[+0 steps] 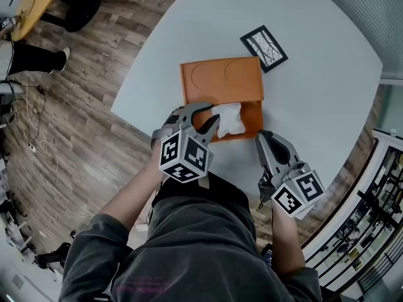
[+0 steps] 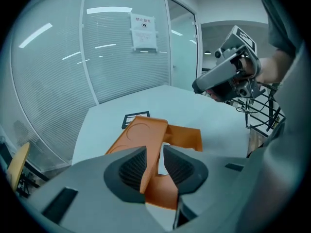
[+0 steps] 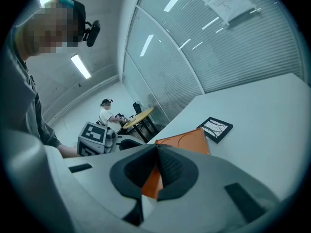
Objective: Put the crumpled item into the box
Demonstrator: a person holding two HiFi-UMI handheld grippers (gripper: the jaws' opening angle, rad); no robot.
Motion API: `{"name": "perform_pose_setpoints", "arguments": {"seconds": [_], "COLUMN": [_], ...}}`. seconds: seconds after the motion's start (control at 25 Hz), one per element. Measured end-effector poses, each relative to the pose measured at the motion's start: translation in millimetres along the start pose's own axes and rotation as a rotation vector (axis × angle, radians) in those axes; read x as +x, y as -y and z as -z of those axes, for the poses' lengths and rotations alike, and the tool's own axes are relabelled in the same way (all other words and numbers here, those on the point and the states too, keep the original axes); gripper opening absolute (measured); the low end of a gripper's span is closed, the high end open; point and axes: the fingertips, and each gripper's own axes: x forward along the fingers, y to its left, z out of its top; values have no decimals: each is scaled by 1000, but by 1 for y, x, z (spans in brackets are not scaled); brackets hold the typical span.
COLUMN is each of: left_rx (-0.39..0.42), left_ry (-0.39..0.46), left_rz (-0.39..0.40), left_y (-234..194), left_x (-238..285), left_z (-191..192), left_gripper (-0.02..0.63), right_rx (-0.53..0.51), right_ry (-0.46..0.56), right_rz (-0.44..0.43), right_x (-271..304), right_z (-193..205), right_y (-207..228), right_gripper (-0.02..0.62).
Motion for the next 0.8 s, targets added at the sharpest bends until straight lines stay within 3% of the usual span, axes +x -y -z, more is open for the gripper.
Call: {"name": "perform_pose_setpoints", "arguments": {"seconds": [0.8], "left_rx": [-96], "left_ry": [231], "left_rz": [-77], "left_y": [-28], "left_x": [-81], "left_z": [-62], "left_gripper": [51], "right_rx": [-116], "right_ry": [82], "right_rz": [-16], "right_x": [-5], "right_z": [-61], "right_y": [-37], "right_gripper": [5]}}
